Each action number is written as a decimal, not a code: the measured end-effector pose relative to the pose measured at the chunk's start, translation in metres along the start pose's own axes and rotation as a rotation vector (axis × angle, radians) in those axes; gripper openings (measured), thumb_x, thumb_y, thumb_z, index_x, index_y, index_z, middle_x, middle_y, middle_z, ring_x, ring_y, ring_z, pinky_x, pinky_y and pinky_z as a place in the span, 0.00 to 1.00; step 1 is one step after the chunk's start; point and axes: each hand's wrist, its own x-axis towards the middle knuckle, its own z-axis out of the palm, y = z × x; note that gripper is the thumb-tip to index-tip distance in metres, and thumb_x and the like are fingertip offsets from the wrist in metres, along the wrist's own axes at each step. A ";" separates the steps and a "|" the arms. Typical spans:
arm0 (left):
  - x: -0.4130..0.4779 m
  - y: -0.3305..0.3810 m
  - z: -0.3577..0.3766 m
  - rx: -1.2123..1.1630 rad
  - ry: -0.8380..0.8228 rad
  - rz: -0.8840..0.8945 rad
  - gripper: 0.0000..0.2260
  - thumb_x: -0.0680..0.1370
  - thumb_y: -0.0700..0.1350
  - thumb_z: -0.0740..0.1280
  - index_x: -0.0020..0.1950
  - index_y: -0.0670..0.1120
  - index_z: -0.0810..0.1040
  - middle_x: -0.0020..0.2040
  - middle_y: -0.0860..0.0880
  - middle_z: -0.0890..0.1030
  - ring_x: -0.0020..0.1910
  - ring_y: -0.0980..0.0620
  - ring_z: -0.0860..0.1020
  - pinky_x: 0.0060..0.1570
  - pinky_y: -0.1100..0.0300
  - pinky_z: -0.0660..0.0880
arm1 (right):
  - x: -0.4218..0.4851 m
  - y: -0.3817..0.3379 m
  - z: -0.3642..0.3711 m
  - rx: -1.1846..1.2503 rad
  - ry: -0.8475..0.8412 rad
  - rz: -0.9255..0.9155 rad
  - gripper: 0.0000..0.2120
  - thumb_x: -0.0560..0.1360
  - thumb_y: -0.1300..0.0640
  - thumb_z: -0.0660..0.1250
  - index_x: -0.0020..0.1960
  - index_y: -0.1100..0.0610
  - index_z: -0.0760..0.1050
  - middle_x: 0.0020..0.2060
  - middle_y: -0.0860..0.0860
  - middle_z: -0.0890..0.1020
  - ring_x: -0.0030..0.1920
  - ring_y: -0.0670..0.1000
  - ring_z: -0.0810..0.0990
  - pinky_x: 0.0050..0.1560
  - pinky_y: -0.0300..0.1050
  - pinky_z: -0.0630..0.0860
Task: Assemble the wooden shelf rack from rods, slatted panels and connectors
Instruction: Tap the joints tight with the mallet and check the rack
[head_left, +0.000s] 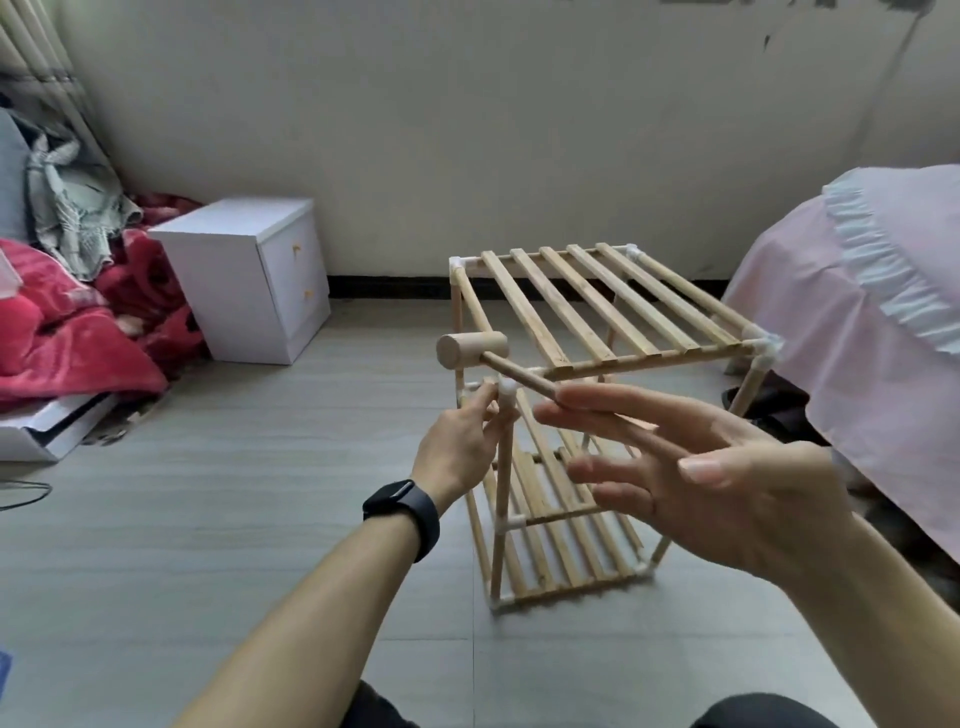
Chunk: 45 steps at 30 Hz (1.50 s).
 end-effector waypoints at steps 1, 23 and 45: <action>-0.001 0.001 0.000 0.003 0.003 -0.004 0.14 0.84 0.57 0.58 0.68 0.56 0.71 0.57 0.48 0.84 0.45 0.46 0.84 0.46 0.45 0.81 | 0.001 0.000 0.002 0.016 0.018 0.010 0.29 0.77 0.62 0.71 0.75 0.68 0.67 0.70 0.68 0.71 0.58 0.60 0.81 0.58 0.49 0.80; -0.003 0.002 0.003 -0.054 0.021 -0.014 0.10 0.84 0.56 0.58 0.61 0.54 0.72 0.51 0.49 0.84 0.38 0.53 0.82 0.38 0.51 0.83 | 0.030 0.010 -0.019 -1.940 0.627 -0.148 0.14 0.83 0.55 0.62 0.65 0.60 0.79 0.43 0.52 0.82 0.34 0.48 0.79 0.34 0.44 0.80; -0.003 0.000 0.002 -0.049 -0.003 0.000 0.13 0.84 0.58 0.57 0.65 0.54 0.71 0.54 0.49 0.84 0.42 0.51 0.83 0.43 0.46 0.83 | 0.038 -0.003 -0.023 -1.296 0.709 -0.124 0.07 0.85 0.58 0.60 0.55 0.55 0.76 0.27 0.42 0.76 0.22 0.42 0.70 0.21 0.30 0.63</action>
